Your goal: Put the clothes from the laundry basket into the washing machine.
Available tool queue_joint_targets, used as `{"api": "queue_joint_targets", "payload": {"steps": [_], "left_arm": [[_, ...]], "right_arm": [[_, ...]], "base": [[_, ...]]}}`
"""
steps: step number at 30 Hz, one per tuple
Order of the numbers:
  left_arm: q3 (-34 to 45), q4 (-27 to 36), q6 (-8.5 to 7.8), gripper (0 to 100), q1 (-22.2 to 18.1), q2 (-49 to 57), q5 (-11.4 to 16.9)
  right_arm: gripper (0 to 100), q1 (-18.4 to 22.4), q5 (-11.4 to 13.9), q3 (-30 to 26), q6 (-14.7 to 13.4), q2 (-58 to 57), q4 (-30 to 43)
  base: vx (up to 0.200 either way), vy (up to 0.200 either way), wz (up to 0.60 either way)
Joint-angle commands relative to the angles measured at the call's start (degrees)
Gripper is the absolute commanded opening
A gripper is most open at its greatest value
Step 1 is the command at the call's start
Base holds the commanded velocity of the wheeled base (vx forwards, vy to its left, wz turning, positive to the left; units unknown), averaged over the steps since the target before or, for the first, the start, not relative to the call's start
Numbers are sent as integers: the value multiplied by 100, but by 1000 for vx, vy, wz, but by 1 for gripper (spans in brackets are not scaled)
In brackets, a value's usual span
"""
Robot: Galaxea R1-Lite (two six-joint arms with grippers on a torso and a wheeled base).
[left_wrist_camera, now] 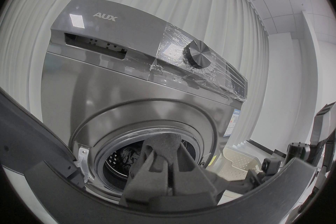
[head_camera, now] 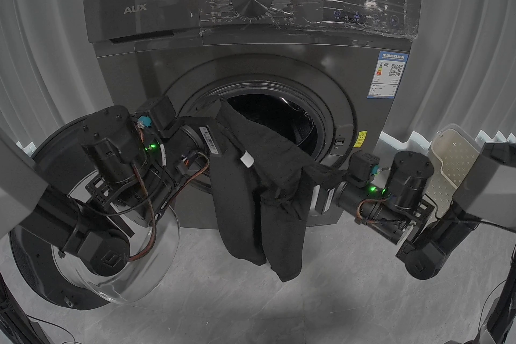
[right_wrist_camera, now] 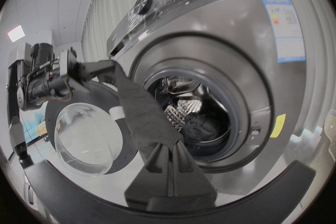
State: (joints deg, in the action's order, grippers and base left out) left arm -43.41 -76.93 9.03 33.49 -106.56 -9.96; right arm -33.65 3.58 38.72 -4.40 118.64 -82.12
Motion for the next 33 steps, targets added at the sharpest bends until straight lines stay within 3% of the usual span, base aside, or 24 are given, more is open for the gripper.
{"api": "queue_joint_targets", "payload": {"steps": [1, 11, 18, 33], "left_arm": [[34, -6, 2, 0, -9, 30, -15], [228, 3, 11, 0, 0, 302, -15], [615, -15, 20, 0, 17, 469, -15], [1107, -94, 20, 0, 9, 759, -6]], "right_arm": [[0, 244, 11, -13, -8, -210, -68], [0, 517, -112, 391, -35, -236, -50], [0, 429, -253, 769, -43, -280, -15], [0, 218, -279, 804, -26, -614, 143]], "base": [[0, 0, 0], [0, 0, 0], [0, 0, 0], [0, 0, 0]]}}
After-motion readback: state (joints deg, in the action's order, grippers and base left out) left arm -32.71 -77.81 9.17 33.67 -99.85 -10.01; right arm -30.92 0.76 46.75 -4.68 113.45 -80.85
